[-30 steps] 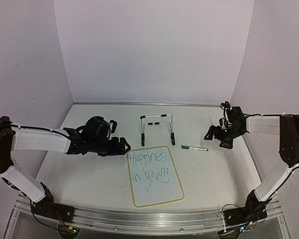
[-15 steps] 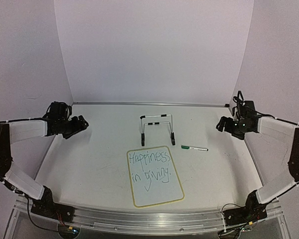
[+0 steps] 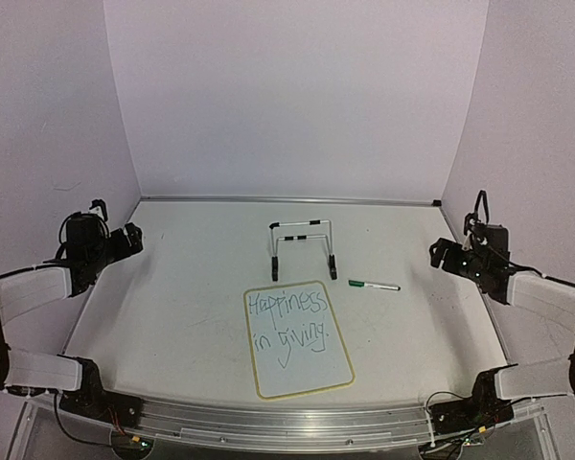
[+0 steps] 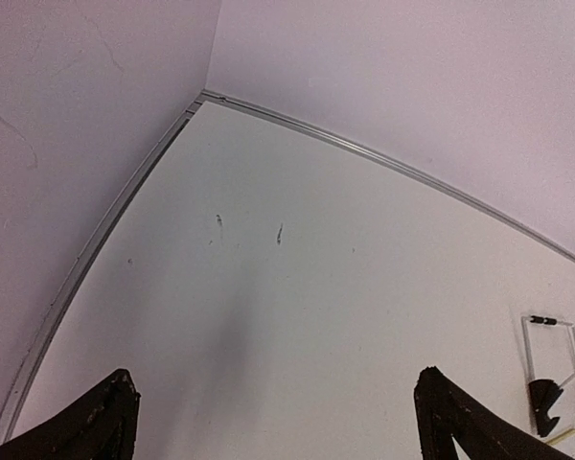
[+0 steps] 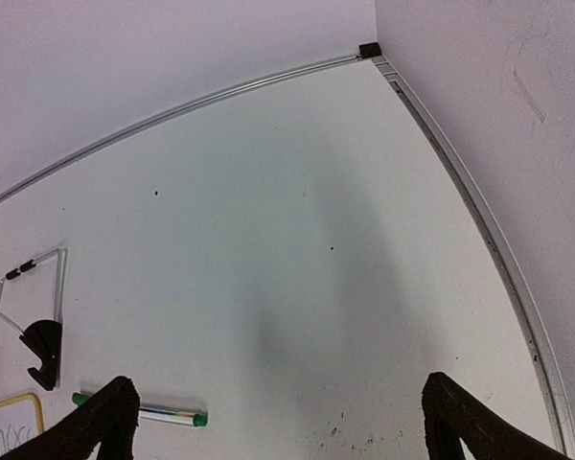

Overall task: Write a sentence on the whiteboard
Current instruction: Reset both arms

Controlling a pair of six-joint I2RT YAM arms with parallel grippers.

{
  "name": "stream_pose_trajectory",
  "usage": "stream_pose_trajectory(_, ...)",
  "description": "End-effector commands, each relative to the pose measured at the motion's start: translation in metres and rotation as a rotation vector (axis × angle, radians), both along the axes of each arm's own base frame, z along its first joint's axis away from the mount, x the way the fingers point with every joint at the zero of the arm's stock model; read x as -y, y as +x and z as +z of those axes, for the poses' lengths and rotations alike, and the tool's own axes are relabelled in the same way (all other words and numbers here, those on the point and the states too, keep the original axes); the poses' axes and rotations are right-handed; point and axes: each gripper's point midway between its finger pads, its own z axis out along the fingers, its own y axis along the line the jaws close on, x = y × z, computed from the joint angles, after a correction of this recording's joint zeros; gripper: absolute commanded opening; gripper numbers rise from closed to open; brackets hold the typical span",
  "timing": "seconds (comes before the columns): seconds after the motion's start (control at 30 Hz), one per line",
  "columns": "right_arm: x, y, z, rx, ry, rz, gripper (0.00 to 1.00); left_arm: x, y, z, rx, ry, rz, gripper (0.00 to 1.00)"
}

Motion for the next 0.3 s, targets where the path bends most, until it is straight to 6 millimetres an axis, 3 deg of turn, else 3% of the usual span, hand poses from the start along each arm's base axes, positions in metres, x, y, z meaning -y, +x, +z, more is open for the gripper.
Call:
stream_pose_trajectory(0.0,0.009,0.008,0.018,0.129,-0.066,-0.026,0.98,-0.007,0.001,0.006,0.060,0.108,0.002,1.00)
stream_pose_trajectory(0.27,0.009,0.012,0.018,0.129,-0.095,-0.011,0.98,-0.009,-0.003,-0.008,0.031,0.142,-0.005,1.00)
